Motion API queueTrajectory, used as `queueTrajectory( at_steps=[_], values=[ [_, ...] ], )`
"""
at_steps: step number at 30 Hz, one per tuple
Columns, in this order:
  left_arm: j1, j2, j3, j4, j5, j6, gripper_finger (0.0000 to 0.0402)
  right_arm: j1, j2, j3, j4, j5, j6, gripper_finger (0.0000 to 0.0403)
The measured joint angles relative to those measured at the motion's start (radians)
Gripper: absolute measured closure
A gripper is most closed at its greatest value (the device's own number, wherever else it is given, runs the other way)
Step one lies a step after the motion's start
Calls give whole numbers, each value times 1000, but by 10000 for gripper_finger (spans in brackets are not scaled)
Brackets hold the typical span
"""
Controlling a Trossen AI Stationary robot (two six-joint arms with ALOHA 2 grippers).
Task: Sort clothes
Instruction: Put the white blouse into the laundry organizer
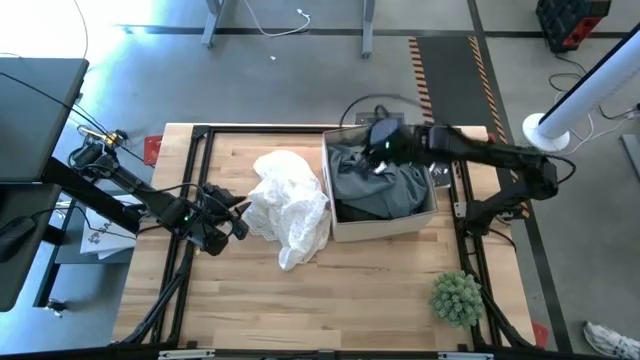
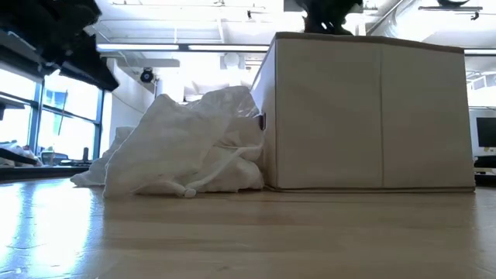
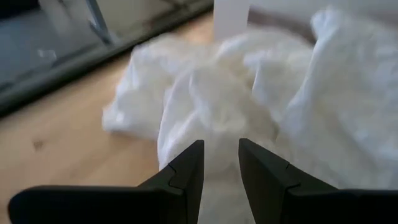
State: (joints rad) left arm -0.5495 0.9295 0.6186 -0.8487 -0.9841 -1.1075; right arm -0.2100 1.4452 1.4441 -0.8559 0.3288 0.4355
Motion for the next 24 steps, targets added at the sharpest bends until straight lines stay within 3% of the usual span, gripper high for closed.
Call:
queueTrajectory(
  at_steps=[5,8,11,15,17,21,24],
  values=[
    [48,42,0,178,-111,160,299,201,7,-92,344,-11,-128,265],
    [130,63,0,339,-61,378,281,308,17,-149,500,-15,-184,265],
    [254,83,0,552,116,632,248,397,19,-199,613,-14,-213,265],
    [481,121,0,752,548,866,194,477,19,-245,664,-12,-218,265],
    [585,159,0,775,691,919,171,504,19,-253,659,-10,-208,265],
    [742,287,0,766,841,985,136,542,18,-266,646,7,-178,265],
    [796,426,0,778,928,987,123,553,17,-266,650,10,-177,265]
  ],
)
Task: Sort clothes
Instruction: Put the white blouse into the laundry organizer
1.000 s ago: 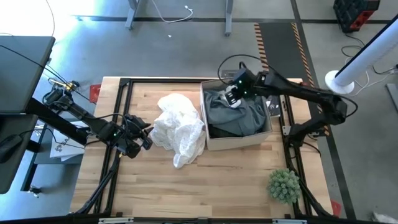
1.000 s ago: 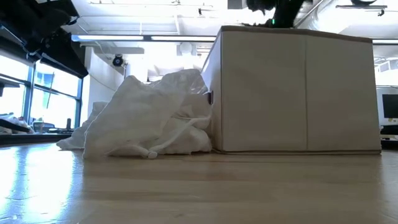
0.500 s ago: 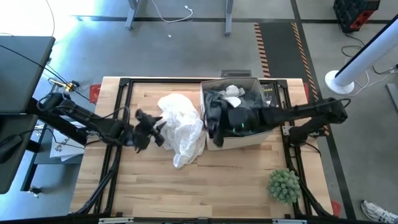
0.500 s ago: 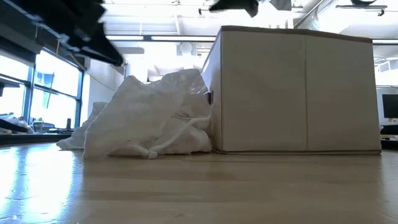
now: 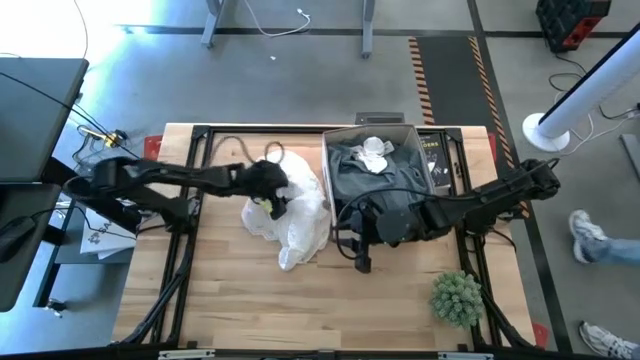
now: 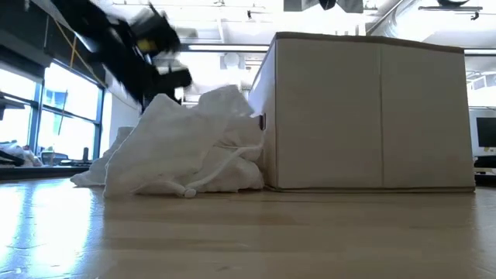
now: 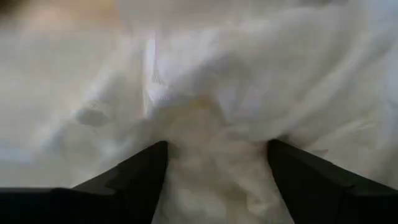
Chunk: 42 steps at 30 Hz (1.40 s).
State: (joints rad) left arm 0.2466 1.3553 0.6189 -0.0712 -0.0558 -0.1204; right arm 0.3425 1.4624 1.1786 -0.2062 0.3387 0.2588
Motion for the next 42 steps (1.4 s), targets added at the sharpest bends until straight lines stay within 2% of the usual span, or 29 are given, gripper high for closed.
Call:
queueTrajectory(
  at_steps=[4,7,9,11,13,14,17,20,23,28,32,36,40,42],
  values=[
    [1,190,2,6,-10,23,125,0,0,0,0,0,2,265],
    [-45,290,12,46,-150,29,156,-5,8,0,4,18,2,265],
    [-78,323,16,70,-218,30,204,-4,27,0,3,60,3,265],
    [-110,325,16,75,-252,25,275,-5,52,0,6,97,10,265],
    [-149,280,9,20,-295,12,355,-9,85,0,18,119,22,265],
    [-173,241,4,-36,-330,-9,372,-9,104,0,25,124,32,265],
    [-267,93,11,-222,-481,-58,369,-9,164,0,62,123,39,265],
    [-347,-96,74,-337,-600,-101,371,-9,218,5,137,138,27,264],
    [-423,-254,93,-367,-606,-102,376,-23,255,6,250,129,-25,253],
    [-519,-446,102,-228,-569,-71,376,-37,264,25,391,110,-188,200],
    [-577,-489,99,-160,-547,-46,376,-42,255,118,387,107,-298,137],
    [-616,-474,100,-75,-543,-4,372,-42,259,207,321,110,-395,85],
    [-639,-439,100,79,-465,81,373,-68,262,284,243,90,-407,59],
    [-647,-420,100,160,-422,142,374,-102,274,289,205,2,-353,55]
  ],
)
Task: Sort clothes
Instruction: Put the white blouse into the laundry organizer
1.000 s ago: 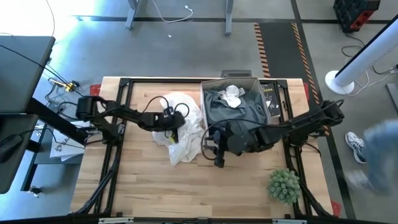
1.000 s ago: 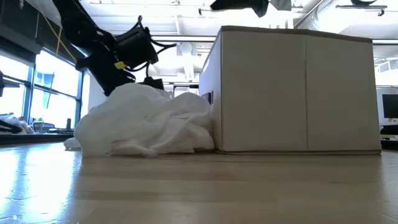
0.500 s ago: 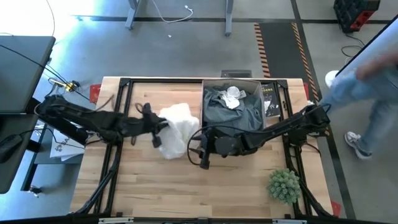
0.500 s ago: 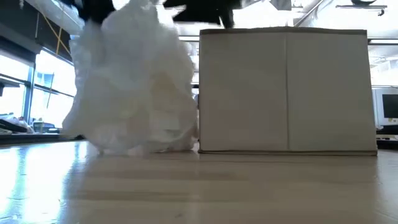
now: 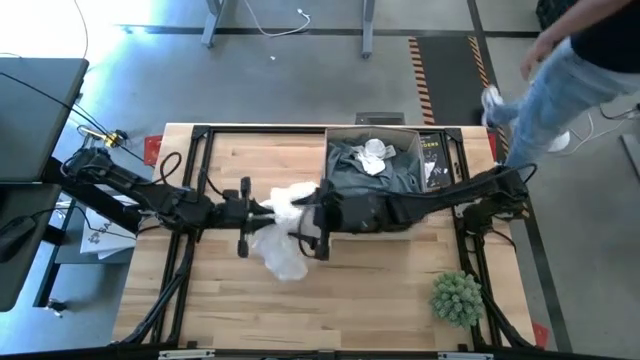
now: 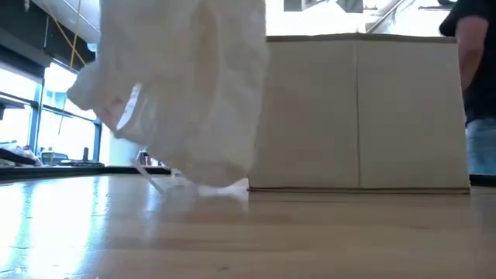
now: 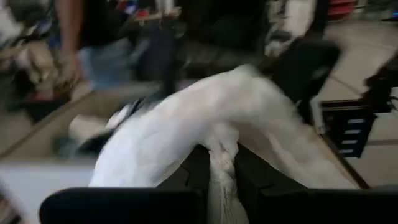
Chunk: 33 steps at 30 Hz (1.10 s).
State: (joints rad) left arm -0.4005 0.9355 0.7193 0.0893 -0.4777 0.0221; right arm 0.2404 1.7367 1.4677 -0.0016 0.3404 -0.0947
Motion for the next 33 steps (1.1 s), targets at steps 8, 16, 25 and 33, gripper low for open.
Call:
queueTrajectory(
  at_steps=[8,16,25,33],
  values=[
    [-13,77,-4,151,82,157,373,-77,142,-6,73,-376,96,67],
    [-19,93,-1,168,47,172,372,-75,200,-8,102,-386,147,276],
    [-37,-67,9,-119,-56,98,306,-19,66,-14,-25,-92,140,362],
    [-65,-224,4,-604,-425,-290,258,76,-183,-12,-22,430,-80,362]
  ],
)
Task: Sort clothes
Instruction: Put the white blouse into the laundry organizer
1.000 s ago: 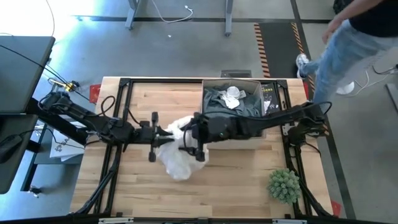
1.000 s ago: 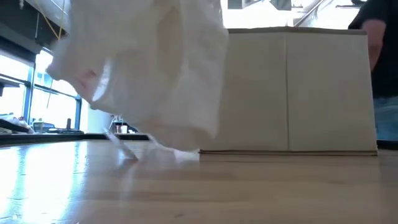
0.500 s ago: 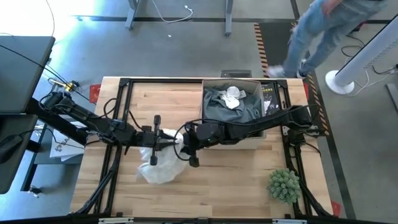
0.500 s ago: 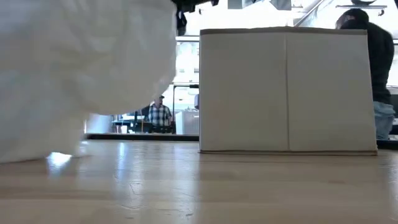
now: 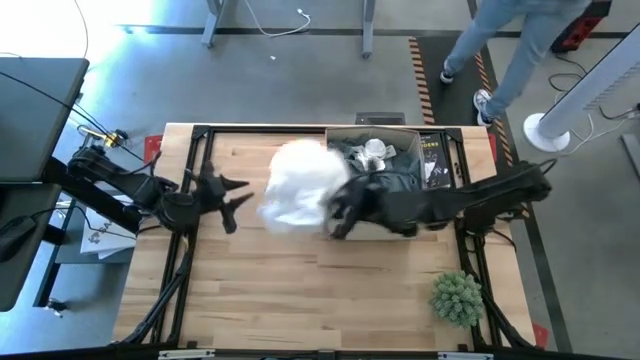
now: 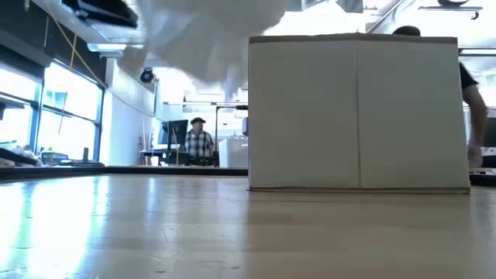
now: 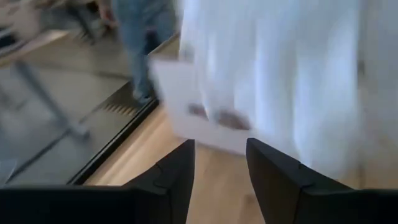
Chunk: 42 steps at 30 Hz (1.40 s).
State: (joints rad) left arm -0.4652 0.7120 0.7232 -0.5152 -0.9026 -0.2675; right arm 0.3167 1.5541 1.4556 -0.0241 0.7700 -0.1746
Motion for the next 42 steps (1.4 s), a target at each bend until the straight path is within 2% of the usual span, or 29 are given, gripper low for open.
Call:
queueTrajectory(
  at_steps=[3,6,10,12,13,18,24,27,31,36,39,42],
  values=[
    [0,-12,-3,-89,-45,-129,257,15,-103,2,27,173,-149,362],
    [-1,-6,-26,-87,-46,-167,257,11,-194,3,-2,276,-229,362],
    [-1,14,-50,-78,-44,-200,257,10,-278,3,-173,411,-229,362],
    [-1,27,-66,-65,-44,-203,257,10,-306,3,-340,440,-117,362],
    [-1,32,-74,-48,-43,-202,257,6,-318,3,-432,409,-30,362],
    [-1,49,-92,-13,-43,-201,257,-90,-319,3,-803,80,450,362],
    [-1,51,-92,24,-43,-191,257,-270,-177,3,-1145,-48,686,362],
    [-1,51,-92,44,-41,-191,257,-345,-85,-41,-1160,-121,702,362],
    [-1,51,-92,46,-12,-192,257,-413,12,-188,-1046,-215,642,361],
    [-1,51,-92,47,32,-193,257,-469,59,-333,-901,-223,626,342],
    [-1,51,-92,49,33,-200,257,-487,47,-334,-909,-224,623,340],
    [-1,51,-92,49,33,-201,257,-494,4,-273,-983,-271,619,338]
  ],
)
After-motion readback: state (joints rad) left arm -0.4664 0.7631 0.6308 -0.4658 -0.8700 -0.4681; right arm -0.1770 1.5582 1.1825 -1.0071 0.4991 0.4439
